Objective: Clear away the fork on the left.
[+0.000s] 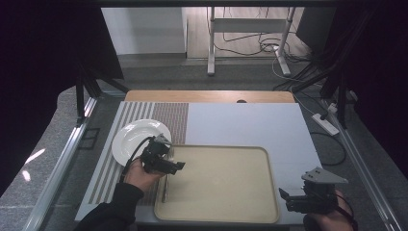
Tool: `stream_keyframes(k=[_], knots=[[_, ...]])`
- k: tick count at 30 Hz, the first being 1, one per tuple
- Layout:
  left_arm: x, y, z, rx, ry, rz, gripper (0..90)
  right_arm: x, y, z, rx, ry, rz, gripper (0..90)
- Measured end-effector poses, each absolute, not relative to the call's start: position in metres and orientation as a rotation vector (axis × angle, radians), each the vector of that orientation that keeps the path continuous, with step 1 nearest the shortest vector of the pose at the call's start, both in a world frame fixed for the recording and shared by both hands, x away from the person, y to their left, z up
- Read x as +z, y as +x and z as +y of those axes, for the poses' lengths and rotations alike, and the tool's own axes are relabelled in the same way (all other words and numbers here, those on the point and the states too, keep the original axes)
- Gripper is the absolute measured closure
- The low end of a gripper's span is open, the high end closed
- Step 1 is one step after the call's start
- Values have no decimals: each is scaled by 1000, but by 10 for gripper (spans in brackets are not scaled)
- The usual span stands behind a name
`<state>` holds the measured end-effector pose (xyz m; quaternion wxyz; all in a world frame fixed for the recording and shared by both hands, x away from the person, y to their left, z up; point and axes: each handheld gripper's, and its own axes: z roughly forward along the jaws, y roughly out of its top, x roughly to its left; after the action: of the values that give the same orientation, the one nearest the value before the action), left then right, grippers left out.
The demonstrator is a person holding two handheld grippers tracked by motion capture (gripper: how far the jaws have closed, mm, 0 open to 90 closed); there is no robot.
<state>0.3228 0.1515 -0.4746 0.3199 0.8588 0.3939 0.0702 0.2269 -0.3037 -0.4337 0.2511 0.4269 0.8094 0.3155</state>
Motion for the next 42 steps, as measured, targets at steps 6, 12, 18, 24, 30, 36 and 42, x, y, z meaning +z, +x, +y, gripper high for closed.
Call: stream_keyframes(k=[6, 12, 18, 24, 30, 36, 42], knots=[[-473, 320, 156, 201, 2249, 1029, 37, -434, 228, -305, 867, 1174, 2207, 2], [-471, 316, 160, 188, 2227, 1021, 0, -435, 227, -304, 865, 1157, 2226, 3], [-468, 312, 170, 177, 2178, 983, 0, -435, 227, -304, 871, 1161, 2224, 2], [-461, 304, 183, 213, 2129, 974, 0, -435, 227, -304, 869, 1160, 2225, 3], [-459, 297, 193, 236, 2104, 992, 0, -435, 227, -304, 867, 1157, 2228, 3], [-457, 291, 204, 247, 2070, 1022, 0, -435, 227, -304, 864, 1157, 2228, 3], [-456, 282, 213, 250, 2049, 1046, 0, -435, 227, -304, 865, 1157, 2228, 3]])
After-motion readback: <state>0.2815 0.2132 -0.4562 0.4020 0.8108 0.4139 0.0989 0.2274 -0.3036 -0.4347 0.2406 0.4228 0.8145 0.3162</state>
